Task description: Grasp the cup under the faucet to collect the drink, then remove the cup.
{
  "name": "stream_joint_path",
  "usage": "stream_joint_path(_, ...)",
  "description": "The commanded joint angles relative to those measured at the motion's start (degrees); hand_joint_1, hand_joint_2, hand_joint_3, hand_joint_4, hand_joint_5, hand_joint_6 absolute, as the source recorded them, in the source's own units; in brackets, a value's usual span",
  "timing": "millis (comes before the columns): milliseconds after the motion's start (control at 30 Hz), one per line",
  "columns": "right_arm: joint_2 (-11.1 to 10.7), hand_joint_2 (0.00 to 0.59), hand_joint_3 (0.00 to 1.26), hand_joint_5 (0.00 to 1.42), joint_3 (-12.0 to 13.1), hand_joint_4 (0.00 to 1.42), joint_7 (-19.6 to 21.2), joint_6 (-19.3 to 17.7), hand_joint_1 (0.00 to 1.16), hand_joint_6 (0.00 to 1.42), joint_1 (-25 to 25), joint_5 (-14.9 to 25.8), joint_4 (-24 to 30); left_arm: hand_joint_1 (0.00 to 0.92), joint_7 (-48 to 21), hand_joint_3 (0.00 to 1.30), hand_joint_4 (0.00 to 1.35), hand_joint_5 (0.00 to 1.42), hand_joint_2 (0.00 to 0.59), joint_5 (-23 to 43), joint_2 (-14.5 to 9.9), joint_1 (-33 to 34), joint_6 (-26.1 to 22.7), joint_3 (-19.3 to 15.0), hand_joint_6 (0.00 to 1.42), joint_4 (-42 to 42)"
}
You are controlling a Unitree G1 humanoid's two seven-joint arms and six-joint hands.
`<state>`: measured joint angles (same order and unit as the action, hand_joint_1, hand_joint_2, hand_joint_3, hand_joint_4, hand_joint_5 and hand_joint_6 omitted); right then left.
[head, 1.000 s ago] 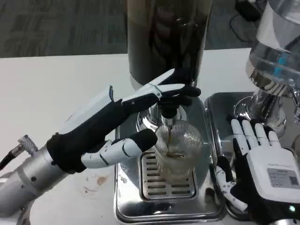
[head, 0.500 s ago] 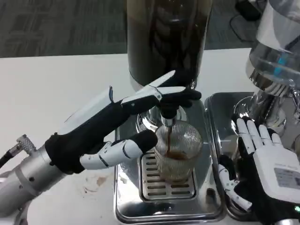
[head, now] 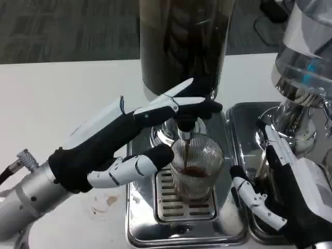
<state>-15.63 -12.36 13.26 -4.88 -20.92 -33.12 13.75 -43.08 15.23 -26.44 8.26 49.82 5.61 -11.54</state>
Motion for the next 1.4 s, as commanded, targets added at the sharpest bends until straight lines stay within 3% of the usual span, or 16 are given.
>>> stream_joint_path(33,1.2,0.293,0.00,0.00,1.4,0.00,-1.6,-1.6,0.23,0.06,-1.4,4.3,0.4,0.000,-1.6,0.24,0.01,0.27,0.259,-0.6,-1.2,-1.8,-0.5,0.7,0.22,1.0)
stream_joint_path(167,1.2,0.268,0.00,0.00,1.3,0.00,-5.0,-1.3,0.25,0.08,-0.7,7.0,0.4,0.000,-1.8,0.24,0.01,0.27,0.259,-0.4,-1.4,-2.0,-0.8,0.5,0.22,1.2)
stream_joint_path(400,0.7,0.212,0.00,0.00,0.6,0.00,-12.1,0.0,0.46,0.00,1.4,9.2,0.1,0.000,-1.8,0.24,0.01,0.27,0.258,-0.3,-1.9,-2.4,-1.2,0.2,0.22,1.8)
stream_joint_path(533,1.4,0.195,0.00,0.00,0.4,0.00,-12.6,1.3,0.54,0.00,1.2,7.5,1.0,0.000,-1.8,0.25,0.01,0.27,0.259,-0.6,-2.5,-2.5,-1.2,0.0,0.22,2.3)
stream_joint_path(933,2.2,0.165,0.00,0.00,0.0,0.00,-13.8,2.6,0.61,0.00,5.3,6.8,-1.8,0.000,-1.1,0.25,0.01,0.27,0.259,-0.8,-3.1,-3.1,-1.7,-0.3,0.21,3.1)
stream_joint_path(1400,3.0,0.161,0.00,0.00,-1.1,0.00,-16.1,1.4,0.61,0.00,8.3,10.0,-5.7,0.000,0.7,0.26,0.01,0.28,0.263,-2.0,-3.2,-4.1,-1.9,-1.2,0.21,4.3)
